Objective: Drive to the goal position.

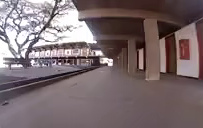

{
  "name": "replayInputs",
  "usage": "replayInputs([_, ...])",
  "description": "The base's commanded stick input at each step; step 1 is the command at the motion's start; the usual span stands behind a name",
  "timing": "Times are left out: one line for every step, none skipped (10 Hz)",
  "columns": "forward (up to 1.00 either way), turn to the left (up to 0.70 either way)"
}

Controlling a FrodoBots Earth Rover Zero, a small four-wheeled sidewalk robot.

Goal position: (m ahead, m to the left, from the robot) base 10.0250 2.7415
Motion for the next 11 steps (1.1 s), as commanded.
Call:
replayInputs([0.5,0.0])
replayInputs([0.5,0.0])
replayInputs([0.5,0.0])
replayInputs([0.5,0.0])
replayInputs([0.5,0.0])
replayInputs([0.5,0.0])
replayInputs([0.5,0.0])
replayInputs([0.5,0.0])
replayInputs([0.5,0.0])
replayInputs([0.5,0.0])
replayInputs([0.5,0.0])
